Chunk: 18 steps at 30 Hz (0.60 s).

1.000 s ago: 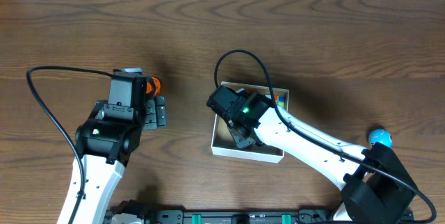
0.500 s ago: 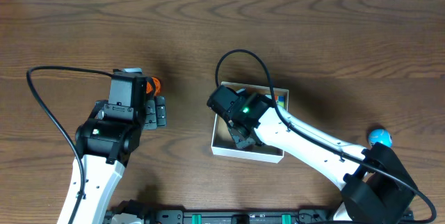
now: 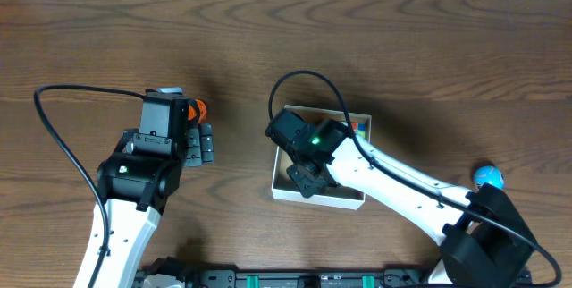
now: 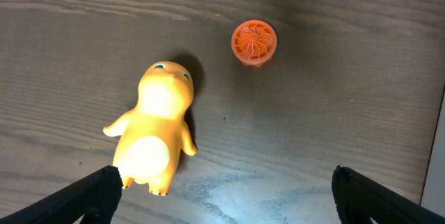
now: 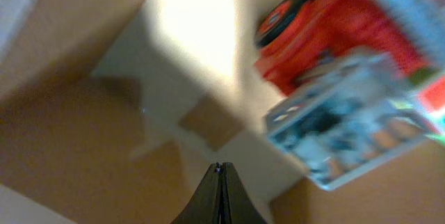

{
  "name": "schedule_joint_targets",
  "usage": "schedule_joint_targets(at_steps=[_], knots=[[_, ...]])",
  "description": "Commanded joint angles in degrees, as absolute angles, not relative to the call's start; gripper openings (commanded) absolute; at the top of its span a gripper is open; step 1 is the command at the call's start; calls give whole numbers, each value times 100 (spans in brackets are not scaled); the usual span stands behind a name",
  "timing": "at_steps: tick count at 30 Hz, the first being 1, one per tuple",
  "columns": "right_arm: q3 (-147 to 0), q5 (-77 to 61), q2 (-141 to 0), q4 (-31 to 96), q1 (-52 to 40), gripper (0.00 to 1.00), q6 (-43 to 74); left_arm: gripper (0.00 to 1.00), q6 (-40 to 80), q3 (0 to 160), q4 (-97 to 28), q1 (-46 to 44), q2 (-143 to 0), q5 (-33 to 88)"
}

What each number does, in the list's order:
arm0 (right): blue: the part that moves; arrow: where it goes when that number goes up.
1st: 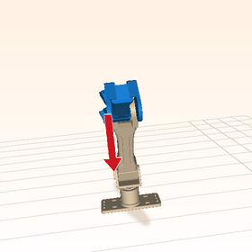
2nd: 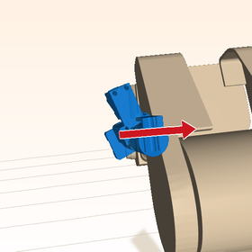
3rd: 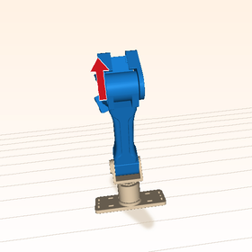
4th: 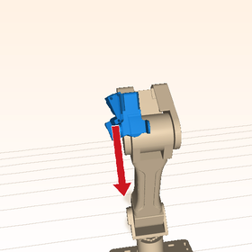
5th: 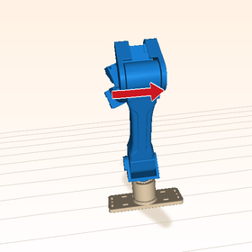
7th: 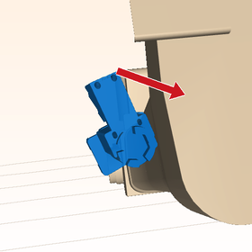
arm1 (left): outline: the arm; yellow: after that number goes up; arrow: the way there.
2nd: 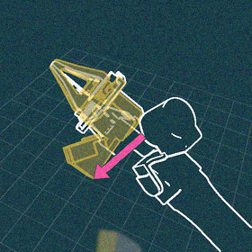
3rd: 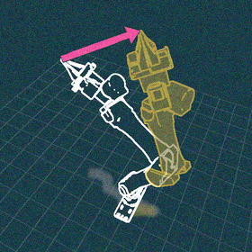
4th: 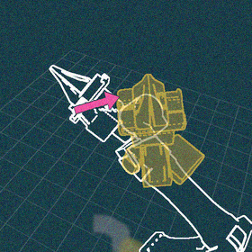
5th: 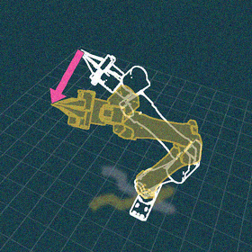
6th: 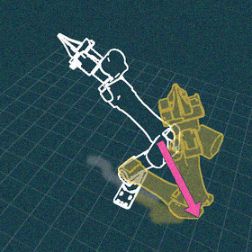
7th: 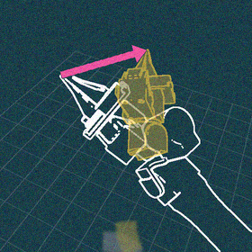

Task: Pack container
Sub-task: 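Move the right gripper to the blue-white ball and grasp it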

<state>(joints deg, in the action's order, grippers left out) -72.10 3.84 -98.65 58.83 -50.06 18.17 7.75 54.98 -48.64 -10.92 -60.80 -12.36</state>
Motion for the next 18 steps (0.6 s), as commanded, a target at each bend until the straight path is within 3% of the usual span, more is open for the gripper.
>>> schedule_joint_targets(at_steps=[1,2,3,5,7,10,12,13,18], knots=[[-7808,1208,-9207,5931,-4823,5,2241,98,847,5498,-4877,-1063,-6042,-1243],[-7937,1352,-9030,5957,-4718,9,2320,98,847,5498,-4877,-1063,-6042,-1243],[-8079,1448,-8809,5966,-4560,20,2359,98,847,5498,-4877,-1063,-6042,-1243],[-8265,1459,-8379,5966,-4171,49,2359,98,847,5498,-4877,-1063,-6045,-1243],[-8329,1435,-7959,5975,-3688,59,2357,98,847,5498,-4880,-1063,-6045,-1243],[-8329,1431,-7411,6200,-2759,86,2515,98,847,5498,-4877,-1063,-6045,-1243],[-8326,1420,-7168,6477,-2040,92,2755,98,847,5498,-4877,-1063,-6045,-1243],[-8326,1380,-7089,6611,-1688,99,2838,98,847,5498,-4877,-1063,-6045,-1243],[-8287,893,-7052,7157,307,99,2919,98,847,5498,-4880,-1063,-6045,-1243]])
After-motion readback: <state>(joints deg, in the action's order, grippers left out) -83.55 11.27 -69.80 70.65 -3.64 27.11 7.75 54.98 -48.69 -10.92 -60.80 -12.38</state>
